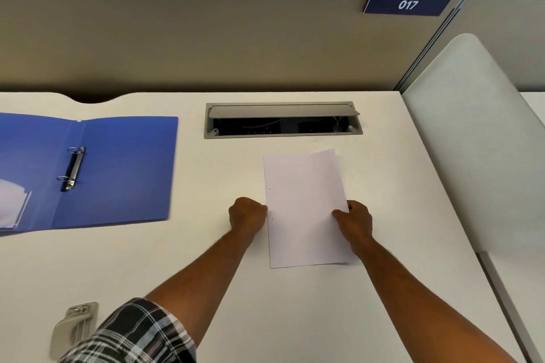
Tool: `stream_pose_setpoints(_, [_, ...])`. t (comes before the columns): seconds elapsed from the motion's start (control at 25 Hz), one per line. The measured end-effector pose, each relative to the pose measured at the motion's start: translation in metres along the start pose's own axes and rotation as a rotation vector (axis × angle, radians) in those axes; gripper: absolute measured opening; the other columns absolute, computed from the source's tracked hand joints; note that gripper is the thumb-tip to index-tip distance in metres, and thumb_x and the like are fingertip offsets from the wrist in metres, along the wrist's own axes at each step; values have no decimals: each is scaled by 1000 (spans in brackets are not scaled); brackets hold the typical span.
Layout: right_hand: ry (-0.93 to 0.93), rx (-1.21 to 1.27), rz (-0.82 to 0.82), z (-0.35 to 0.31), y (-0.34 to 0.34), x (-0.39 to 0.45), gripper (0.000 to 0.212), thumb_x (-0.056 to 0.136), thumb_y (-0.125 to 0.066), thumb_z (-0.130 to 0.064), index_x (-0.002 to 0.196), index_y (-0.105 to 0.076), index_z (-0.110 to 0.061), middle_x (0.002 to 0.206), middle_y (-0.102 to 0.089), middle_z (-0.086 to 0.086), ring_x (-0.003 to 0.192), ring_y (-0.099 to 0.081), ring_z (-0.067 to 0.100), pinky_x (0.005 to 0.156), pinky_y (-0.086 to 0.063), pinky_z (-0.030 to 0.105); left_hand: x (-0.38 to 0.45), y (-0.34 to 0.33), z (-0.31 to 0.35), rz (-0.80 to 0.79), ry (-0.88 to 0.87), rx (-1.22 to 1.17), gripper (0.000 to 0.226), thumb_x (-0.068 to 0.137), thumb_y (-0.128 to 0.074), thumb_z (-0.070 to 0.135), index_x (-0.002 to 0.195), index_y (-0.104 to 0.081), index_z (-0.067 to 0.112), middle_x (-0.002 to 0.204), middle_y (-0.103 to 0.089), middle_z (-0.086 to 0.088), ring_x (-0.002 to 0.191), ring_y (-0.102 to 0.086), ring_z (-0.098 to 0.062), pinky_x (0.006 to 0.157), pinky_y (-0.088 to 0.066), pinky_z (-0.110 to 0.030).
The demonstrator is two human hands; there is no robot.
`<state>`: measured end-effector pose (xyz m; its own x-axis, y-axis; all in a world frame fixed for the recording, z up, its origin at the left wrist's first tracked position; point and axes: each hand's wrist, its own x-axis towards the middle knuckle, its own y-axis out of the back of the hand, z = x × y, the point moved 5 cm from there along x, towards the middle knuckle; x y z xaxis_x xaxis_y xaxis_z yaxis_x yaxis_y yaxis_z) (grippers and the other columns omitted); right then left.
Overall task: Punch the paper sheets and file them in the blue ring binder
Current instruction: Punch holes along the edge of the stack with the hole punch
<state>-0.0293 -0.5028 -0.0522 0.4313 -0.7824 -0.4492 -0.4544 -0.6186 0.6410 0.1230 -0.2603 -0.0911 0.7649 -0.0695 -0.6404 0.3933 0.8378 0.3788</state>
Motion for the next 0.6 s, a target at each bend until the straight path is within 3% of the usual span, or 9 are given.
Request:
stream_pose_setpoints(0.08, [-11,-9,22,3,1,-4,16,84,-64,-18,99,-70,-13,92,-73,0,94,-68,30,79,-53,35,-3,4,-3,-15,3,-35,22,58,-63,24,66,-71,5,67,-73,-11,71,-73,-33,67,-63,-49])
stream_pose_setpoints(0.24, [-11,-58,119,9,9,-12,48,87,-67,-26,132,-62,-13,129,-69,6,122,-61,28,103,-46,37,-27,18,-3,-38,6,-61,24,59,-57,21,67,-68,1,69,-74,-11,65,-70,-31,67,-62,-44])
stream_pose_setpoints(0.4, [83,-76,177,5,11,-35,45,87,-66,-26,130,-64,-10,128,-68,8,121,-62,29,104,-45,38,-49,39,-18,-43,-26,-29,14,58,-51,20,62,-62,14,62,-64,-6,55,-55,-21,56,-49,-29])
stream_pose_setpoints(0.6, [142,34,-3,-1,-22,-78,25,88,-65,-22,112,-74,-19,115,-74,-5,109,-66,18,92,-49,29,-74,76,-44,35,-82,4,15,76,-52,14,68,-65,10,75,-72,-1,66,-69,-23,59,-52,-29])
